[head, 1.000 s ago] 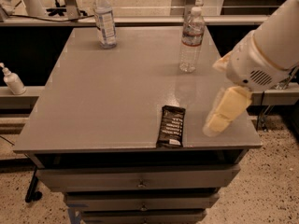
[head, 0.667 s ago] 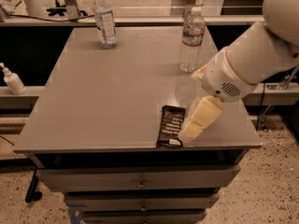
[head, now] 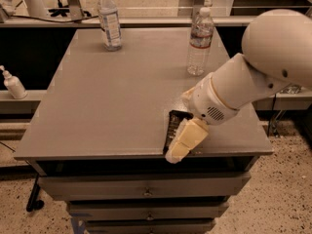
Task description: Move rxbar chocolate near blue plastic bottle
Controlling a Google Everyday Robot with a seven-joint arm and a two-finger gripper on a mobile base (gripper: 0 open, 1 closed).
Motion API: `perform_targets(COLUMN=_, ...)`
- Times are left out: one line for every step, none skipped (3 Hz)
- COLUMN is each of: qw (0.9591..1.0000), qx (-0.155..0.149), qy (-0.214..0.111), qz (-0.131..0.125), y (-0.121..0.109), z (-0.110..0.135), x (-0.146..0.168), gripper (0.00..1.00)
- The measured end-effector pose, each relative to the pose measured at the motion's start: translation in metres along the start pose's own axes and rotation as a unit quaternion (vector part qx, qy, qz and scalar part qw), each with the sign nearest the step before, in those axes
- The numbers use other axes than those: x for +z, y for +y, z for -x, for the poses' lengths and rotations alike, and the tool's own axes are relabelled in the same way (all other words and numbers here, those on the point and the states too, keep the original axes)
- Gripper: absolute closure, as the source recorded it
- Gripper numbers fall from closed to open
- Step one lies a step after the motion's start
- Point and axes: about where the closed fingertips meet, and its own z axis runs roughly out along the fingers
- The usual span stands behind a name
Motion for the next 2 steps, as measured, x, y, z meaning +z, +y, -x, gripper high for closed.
perform_targets(qw=1.0, qx=0.001, qy=-0.006, qz=0.006, y=0.0028, z=-0.0027, x=0.0139, gripper=0.0)
perform_targets(qw=0.9999, qx=0.003, qy=-0.01, qz=0.008, y=0.0041, z=-0.0067, x=0.0204, gripper=0.18)
